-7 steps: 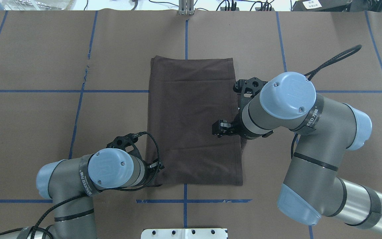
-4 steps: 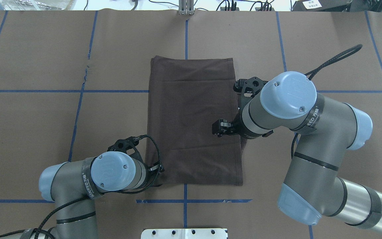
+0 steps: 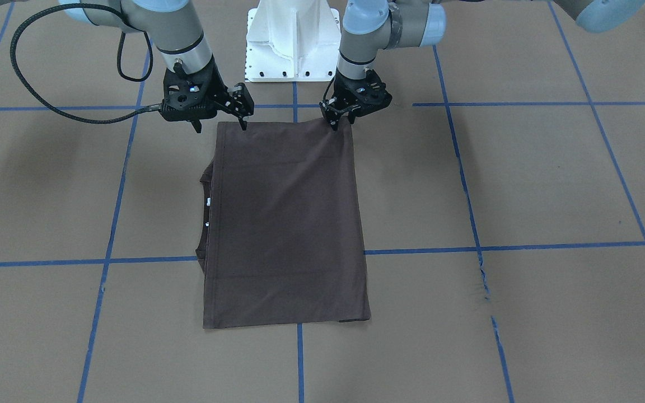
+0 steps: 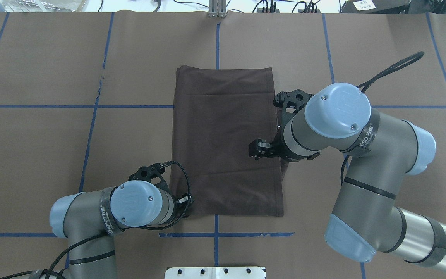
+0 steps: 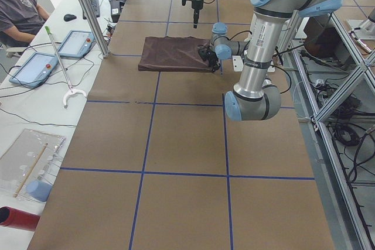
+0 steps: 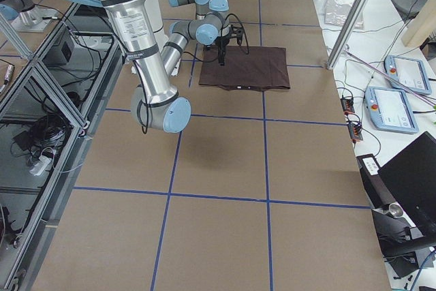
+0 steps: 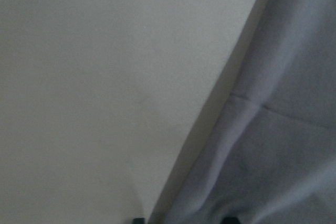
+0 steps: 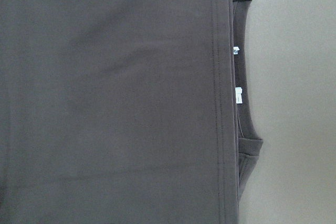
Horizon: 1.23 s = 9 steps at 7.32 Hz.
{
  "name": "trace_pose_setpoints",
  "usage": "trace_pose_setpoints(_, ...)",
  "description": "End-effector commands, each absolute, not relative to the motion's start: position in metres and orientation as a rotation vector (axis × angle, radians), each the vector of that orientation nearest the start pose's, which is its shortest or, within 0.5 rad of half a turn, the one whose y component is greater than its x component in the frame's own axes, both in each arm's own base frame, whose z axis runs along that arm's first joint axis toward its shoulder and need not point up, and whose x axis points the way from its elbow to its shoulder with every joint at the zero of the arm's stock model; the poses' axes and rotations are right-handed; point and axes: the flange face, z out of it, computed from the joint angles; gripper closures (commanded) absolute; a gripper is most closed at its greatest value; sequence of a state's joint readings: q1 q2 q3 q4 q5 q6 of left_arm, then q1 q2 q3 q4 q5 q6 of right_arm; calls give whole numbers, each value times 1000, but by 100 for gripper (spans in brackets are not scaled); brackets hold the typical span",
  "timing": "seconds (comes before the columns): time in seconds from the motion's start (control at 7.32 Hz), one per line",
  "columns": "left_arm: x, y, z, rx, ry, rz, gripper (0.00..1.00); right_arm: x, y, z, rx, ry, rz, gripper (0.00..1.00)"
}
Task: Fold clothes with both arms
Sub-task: 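Move the right gripper to the other near corner beside the left gripper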
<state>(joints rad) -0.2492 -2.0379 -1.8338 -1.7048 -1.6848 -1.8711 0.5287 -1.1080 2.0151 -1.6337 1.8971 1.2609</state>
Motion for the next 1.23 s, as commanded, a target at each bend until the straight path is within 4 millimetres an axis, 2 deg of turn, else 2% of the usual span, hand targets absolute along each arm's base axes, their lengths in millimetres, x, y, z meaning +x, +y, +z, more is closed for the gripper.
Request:
trace_pose_setpoints(0.0, 572, -272, 261, -134, 883, -469, 100, -438, -374, 224, 59, -887, 67, 0)
trace_pose_setpoints(0.27, 571, -271, 260, -129, 885, -459, 100, -434, -372, 225, 58, -888, 71, 0)
trace_pose_setpoints(0.55, 570, -271, 260, -100, 890, -399, 100, -438, -363, 222, 1, -899, 172, 0)
trace_pose_setpoints(0.82, 570, -272, 255, -82, 900, -367, 100, -474, -321, 228, -56, -913, 276, 0)
trace_pose_setpoints(0.96, 567, -275, 253, -80, 905, -368, 100, -482, -299, 256, -63, -939, 344, 0)
trace_pose_setpoints(1.09, 567, -274, 252, -80, 906, -368, 100, -479, -287, 287, -38, -950, 389, 0)
